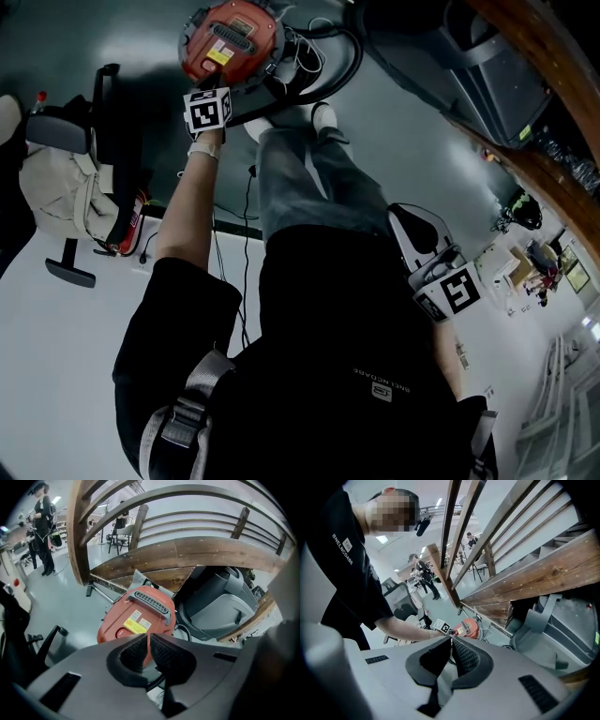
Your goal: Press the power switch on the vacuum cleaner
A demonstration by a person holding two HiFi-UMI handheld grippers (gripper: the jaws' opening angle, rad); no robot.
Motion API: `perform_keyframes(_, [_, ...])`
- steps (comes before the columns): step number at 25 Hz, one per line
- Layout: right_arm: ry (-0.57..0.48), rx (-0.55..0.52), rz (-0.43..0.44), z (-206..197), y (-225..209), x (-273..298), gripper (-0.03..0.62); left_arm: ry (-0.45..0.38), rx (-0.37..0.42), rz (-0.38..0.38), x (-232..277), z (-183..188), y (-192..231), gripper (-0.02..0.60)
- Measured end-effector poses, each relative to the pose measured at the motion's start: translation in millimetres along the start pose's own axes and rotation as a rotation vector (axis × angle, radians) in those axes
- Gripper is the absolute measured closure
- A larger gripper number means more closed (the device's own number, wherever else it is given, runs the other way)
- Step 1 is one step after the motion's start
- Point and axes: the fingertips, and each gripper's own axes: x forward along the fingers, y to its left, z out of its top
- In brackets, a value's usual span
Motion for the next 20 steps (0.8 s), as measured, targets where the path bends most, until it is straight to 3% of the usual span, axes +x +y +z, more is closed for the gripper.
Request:
perform_keyframes(11, [0.045,0.026,-0.036,-12,-2,6,0.565,0.041,-0.004,0.061,28,-8,22,0.565])
perform_keyframes(16, [0.045,0.030,-0.037,-12,1,9,0.565,0.129,-0.016,0.078,36,-18,29,0.565])
perform_keyframes(20, [0.039,0.035,-0.044,-11,0,9,0.565,0.121,-0.003,0.094,38,-18,31,0.565])
